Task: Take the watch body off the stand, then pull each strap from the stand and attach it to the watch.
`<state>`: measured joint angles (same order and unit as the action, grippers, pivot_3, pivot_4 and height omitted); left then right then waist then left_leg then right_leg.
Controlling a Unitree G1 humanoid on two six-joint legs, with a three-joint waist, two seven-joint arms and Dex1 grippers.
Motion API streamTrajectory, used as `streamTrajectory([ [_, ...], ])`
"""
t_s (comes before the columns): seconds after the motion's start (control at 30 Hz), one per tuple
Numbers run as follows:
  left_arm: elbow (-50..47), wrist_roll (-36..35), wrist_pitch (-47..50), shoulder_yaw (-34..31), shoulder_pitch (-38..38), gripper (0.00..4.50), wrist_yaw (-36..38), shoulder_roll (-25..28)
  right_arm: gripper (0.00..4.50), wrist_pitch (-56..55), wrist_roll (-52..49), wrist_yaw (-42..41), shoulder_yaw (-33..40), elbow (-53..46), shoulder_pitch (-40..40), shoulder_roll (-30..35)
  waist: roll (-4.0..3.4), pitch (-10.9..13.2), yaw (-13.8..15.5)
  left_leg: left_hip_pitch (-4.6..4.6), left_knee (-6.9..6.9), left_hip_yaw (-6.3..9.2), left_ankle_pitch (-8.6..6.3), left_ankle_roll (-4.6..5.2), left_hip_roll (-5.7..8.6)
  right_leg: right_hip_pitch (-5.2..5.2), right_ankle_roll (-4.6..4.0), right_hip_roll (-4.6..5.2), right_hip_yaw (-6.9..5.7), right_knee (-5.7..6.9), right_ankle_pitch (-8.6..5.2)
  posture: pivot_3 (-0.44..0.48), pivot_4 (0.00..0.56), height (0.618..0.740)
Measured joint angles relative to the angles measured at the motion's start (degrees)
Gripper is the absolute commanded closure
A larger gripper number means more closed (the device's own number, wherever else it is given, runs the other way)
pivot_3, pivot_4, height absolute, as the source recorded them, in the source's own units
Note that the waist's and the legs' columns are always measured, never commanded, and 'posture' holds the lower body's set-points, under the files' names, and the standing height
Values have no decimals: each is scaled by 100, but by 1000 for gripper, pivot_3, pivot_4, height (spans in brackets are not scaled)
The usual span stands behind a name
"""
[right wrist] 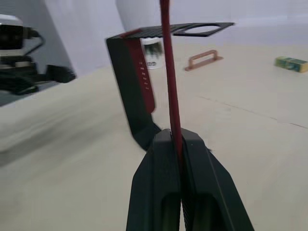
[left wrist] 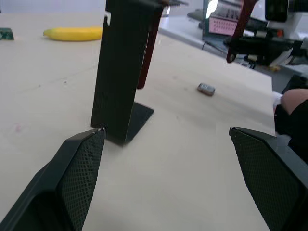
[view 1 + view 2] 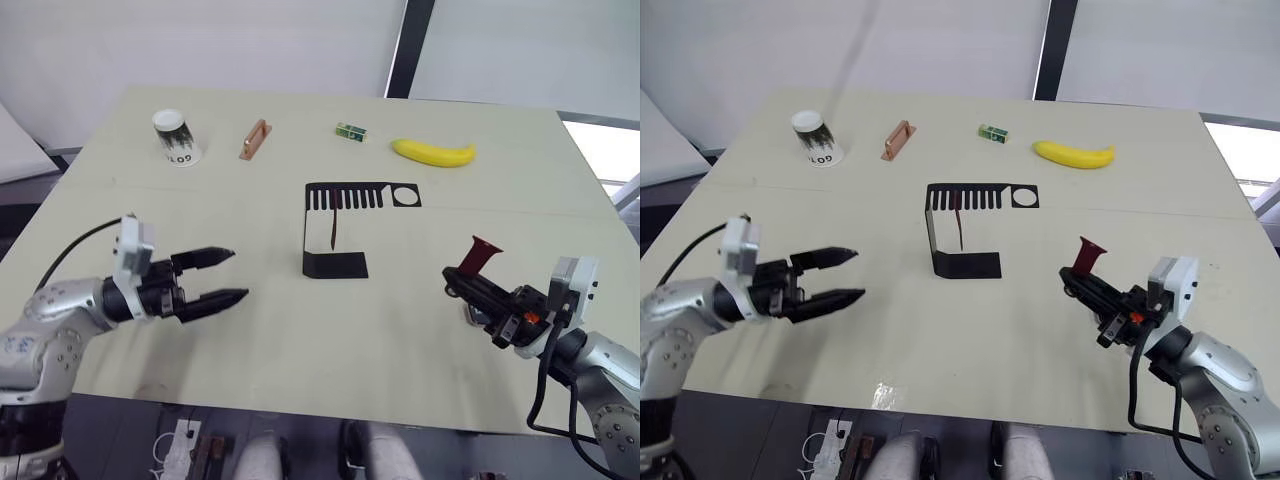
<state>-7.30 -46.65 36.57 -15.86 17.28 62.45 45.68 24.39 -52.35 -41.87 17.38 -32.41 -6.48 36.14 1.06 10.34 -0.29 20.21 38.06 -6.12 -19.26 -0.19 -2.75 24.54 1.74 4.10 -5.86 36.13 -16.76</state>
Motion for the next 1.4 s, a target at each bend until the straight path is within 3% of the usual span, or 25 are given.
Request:
streamTrajectory([
  [0.27, -204, -961, 1341, 372, 736, 59, -190, -512, 4500, 382, -276, 12, -1145, -226, 669, -535, 4, 1, 11, 3, 6, 3, 4, -8, 3, 1, 2, 3, 2, 30, 1, 0, 150, 740],
  [0.5, -660, -1240, 1629, 591, 817, 59, -940, -1237, 4500, 445, -136, 4, -1716, -133, 1144, -812, 5, 1, 16, 3, 15, 3, 7, -12, 4, 1, 2, 2, 3, 35, 1, 0, 150, 740],
  [0.73, -793, -1308, 1594, 684, 907, 59, -1424, -1711, 4500, 478, -118, 4, -1869, -117, 1233, -981, 5, 1, 10, 3, 14, 3, 8, -13, 4, 1, 2, 0, 2, 37, 1, 0, 150, 740],
  [0.87, -789, -1872, 1968, 677, 926, 59, -1425, -1736, 4500, 522, -159, 3, -1922, -111, 1234, -1008, 5, 1, 11, 3, 14, 4, 8, -13, 4, 1, 2, 0, 2, 37, 1, 0, 150, 740],
  [0.93, -789, -1969, 2038, 678, 949, 852, -1424, -1733, 4500, 593, -218, 3, -1952, -92, 1233, -1055, 5, 1, 11, 3, 15, 4, 8, -13, 4, 1, 2, 1, 2, 37, 1, 0, 150, 740],
  [1.2, -786, -2102, 2204, 775, 1091, 852, -1458, -1786, 4500, 937, -547, 1, -1989, -37, 1258, -1141, 5, 1, 15, 4, 15, 5, 8, -13, 5, 0, 2, 0, 2, 36, 1, 0, 150, 740],
  [1.4, -756, -2083, 2170, 985, 1140, 852, -1655, -2115, 4500, 1080, -554, -5, -2120, 110, 1420, -1208, 5, 1, 10, 3, 15, 4, 8, -14, 5, 1, 2, -1, 3, 36, 1, 0, 150, 740],
])
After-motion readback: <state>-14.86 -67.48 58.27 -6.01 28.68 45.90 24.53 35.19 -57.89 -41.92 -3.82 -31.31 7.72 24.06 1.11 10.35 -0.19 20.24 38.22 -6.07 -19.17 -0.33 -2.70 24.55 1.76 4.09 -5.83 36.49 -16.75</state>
